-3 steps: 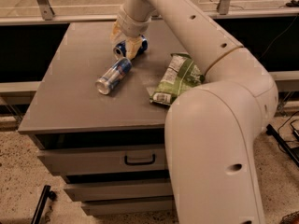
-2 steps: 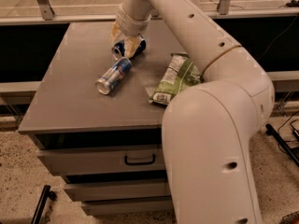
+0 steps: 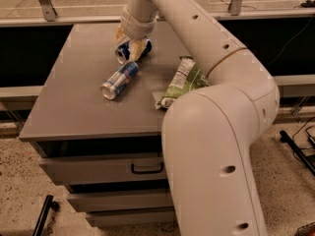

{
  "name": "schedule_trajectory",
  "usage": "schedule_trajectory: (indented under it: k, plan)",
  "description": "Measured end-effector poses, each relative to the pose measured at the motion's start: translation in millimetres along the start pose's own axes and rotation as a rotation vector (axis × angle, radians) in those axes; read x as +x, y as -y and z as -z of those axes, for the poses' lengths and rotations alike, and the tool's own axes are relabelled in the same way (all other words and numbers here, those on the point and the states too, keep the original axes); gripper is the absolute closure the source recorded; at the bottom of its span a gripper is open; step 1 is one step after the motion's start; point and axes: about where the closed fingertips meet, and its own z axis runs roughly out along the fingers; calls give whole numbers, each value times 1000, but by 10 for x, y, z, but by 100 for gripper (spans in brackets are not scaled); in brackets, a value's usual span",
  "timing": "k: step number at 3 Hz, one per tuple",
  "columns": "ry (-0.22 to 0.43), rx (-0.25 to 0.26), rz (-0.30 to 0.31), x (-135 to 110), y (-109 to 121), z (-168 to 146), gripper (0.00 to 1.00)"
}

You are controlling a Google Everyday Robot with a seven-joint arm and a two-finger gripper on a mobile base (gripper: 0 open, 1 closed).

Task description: Place pepsi can upright

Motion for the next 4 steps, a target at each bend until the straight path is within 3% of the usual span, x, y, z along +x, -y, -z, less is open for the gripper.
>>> schedule_trajectory:
  k: [2,4]
  plan:
    - [3,-17,-5,21,-2,-26,37]
    - [2,-23,-12,42,-9,-41,36]
